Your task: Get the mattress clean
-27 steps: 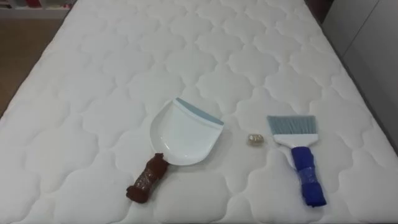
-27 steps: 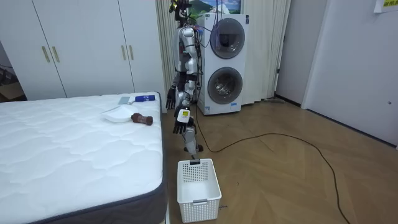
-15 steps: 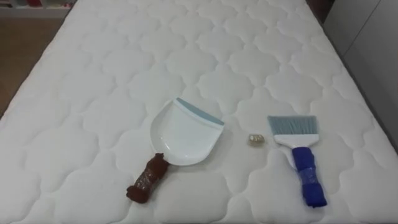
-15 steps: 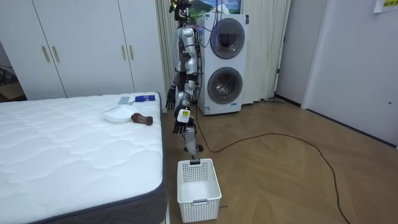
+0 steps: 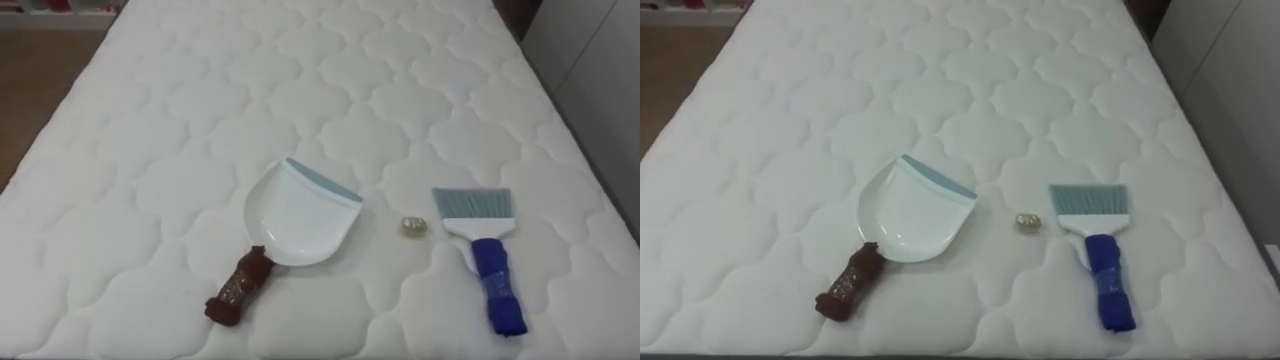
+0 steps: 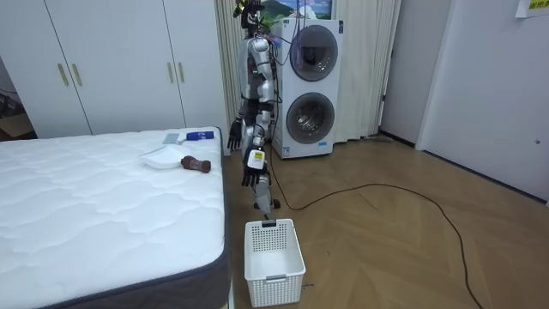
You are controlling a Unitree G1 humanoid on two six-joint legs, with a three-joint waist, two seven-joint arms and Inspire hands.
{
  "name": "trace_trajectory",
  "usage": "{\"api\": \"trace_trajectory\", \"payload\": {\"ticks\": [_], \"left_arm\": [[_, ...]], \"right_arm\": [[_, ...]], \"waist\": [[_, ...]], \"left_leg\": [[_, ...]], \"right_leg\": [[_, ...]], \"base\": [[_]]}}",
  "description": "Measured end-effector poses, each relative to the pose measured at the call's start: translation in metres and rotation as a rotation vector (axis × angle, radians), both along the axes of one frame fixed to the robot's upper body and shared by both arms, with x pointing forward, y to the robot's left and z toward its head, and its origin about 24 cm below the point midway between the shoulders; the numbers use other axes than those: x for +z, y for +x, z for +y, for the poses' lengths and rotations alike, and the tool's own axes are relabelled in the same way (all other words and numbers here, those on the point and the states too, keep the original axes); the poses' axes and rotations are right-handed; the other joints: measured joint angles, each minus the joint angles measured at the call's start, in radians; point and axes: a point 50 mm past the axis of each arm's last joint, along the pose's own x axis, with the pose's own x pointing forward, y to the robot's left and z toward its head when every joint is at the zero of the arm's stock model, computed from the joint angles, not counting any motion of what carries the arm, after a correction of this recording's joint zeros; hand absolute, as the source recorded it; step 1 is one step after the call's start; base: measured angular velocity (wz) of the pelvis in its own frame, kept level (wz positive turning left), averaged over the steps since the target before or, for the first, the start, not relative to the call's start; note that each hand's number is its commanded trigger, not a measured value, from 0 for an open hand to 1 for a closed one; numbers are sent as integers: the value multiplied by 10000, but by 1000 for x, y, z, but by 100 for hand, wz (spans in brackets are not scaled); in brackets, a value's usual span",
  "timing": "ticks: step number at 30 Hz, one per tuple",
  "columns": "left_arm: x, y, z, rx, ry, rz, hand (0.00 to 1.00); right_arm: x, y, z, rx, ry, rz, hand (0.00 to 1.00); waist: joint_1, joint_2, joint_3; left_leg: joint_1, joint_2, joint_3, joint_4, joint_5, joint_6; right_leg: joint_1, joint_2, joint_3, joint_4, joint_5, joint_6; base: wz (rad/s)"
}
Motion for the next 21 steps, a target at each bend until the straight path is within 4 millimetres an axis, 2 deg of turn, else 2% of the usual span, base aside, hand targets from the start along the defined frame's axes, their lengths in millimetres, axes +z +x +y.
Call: {"api": "trace_trajectory", "payload": {"ticks": [1,3,6,10,13,21], "left_arm": [[2,5,1,-36,149,-204,0],[16,33,7,-337,889,-1464,0],[32,62,12,-390,1639,-2897,0],[52,94,7,-703,2054,-4464,0],[62,110,1,-973,2220,-5099,0],[85,140,-17,-2219,2479,-6527,0]], "right_arm": [[0,0,0,7,-22,-30,0],[0,1,-1,60,-77,-88,0],[1,4,-1,402,-163,-169,0],[1,3,-1,429,-133,-235,0],[1,5,0,520,-88,-278,0],[2,8,1,568,-45,-388,0]], "waist": [[-5,-10,5],[5,-56,-6],[-23,-56,-26],[-52,-81,-40],[-142,-90,-54],[-396,-96,-60]], "left_leg": [[-36,-2,-21,16,0,0],[-220,-25,-79,112,1,-3],[-223,-64,-73,164,56,24],[-117,-81,-66,143,62,35],[-112,-75,-47,113,63,36],[-135,-78,-22,85,65,40]], "right_leg": [[-18,2,-9,0,0,0],[-108,8,0,-4,-2,-1],[-101,-25,36,9,-2,-1],[-111,-51,45,16,-1,0],[-174,-53,45,21,-1,0],[-176,-65,73,24,1,1]], "base": [[13],[12],[0],[0],[0],[0]]}}
